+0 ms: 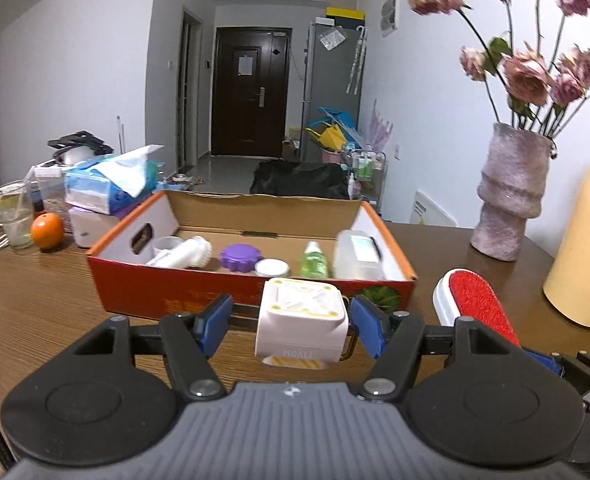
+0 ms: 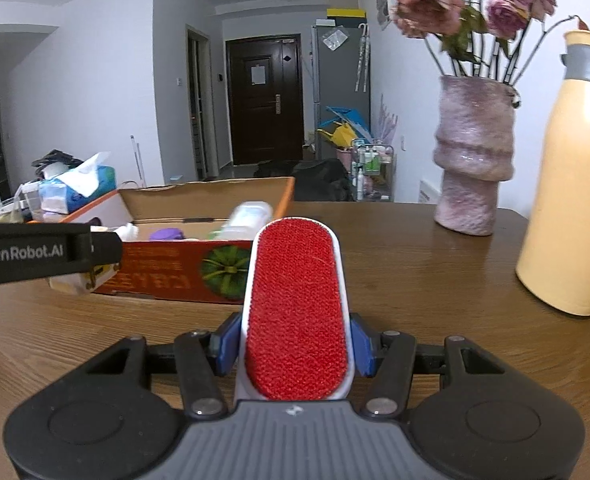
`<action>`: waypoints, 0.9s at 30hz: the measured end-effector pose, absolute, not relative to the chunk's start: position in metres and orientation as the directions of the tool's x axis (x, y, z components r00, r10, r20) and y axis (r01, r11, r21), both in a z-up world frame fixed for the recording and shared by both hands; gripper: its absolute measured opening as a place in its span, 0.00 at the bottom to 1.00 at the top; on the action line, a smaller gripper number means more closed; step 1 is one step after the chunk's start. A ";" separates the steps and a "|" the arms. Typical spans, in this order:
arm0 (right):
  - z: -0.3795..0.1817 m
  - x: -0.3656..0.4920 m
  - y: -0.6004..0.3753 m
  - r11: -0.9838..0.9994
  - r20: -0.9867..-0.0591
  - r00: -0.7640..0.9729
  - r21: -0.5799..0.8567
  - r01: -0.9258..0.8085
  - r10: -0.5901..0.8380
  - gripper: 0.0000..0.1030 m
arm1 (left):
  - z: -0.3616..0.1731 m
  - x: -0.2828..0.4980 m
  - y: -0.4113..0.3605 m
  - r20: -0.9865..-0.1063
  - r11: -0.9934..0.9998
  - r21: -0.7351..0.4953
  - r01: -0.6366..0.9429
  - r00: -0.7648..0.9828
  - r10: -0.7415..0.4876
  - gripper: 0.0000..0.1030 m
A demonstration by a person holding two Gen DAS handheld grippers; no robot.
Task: Organize rigid objects
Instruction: 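Carry the plug adapter and lint brush over the cardboard box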
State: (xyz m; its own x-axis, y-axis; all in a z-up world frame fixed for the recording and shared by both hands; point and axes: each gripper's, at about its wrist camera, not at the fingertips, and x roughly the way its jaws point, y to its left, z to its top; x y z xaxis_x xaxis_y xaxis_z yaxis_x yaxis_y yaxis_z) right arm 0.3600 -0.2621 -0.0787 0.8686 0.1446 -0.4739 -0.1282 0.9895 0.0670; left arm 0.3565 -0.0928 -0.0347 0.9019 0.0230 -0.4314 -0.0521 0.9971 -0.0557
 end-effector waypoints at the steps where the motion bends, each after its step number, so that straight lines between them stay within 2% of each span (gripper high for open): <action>1: -0.078 0.360 -0.257 0.989 -0.473 0.868 0.069 -0.131 0.148 0.53 | -0.034 0.356 -0.088 -0.430 0.997 -0.057 -0.055 0.903 0.025 0.65; 27: -0.049 0.414 -0.165 0.982 -0.456 0.871 0.133 -0.134 0.181 0.53 | -0.019 0.396 -0.001 -0.398 0.992 -0.069 -0.109 0.914 0.073 0.65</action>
State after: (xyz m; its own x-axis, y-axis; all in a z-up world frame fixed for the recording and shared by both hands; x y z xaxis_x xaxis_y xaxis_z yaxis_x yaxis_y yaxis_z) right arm 0.4137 -0.1652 -0.0486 0.8712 0.1807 -0.4564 -0.1339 0.9820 0.1332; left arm 0.3960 -0.0006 -0.0188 0.9145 0.0729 -0.3980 -0.1092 0.9916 -0.0693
